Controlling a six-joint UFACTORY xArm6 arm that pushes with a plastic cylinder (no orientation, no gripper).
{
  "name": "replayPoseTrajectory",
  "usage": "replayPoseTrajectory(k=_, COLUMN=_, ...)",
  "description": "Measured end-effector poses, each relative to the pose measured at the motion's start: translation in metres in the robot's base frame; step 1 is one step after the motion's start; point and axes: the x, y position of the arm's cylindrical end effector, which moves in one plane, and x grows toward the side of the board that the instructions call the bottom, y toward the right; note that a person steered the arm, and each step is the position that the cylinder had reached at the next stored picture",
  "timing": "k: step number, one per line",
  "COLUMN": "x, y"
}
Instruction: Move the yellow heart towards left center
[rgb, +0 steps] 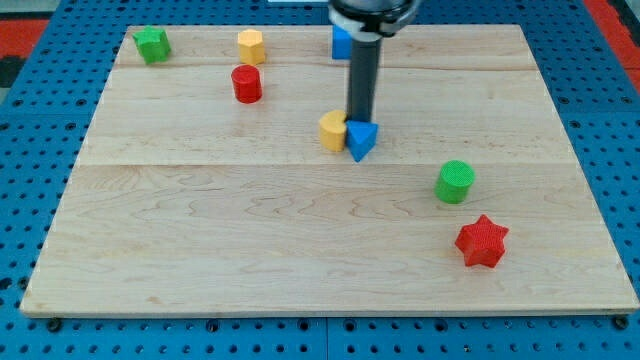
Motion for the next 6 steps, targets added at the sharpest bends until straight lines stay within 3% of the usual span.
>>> replayPoseTrajectory(k=2, x=0.014, y=-0.101)
replayPoseTrajectory(k=5, x=0.083, y=-0.112)
replayPoseTrajectory(k=6, x=0.078, y=-0.133)
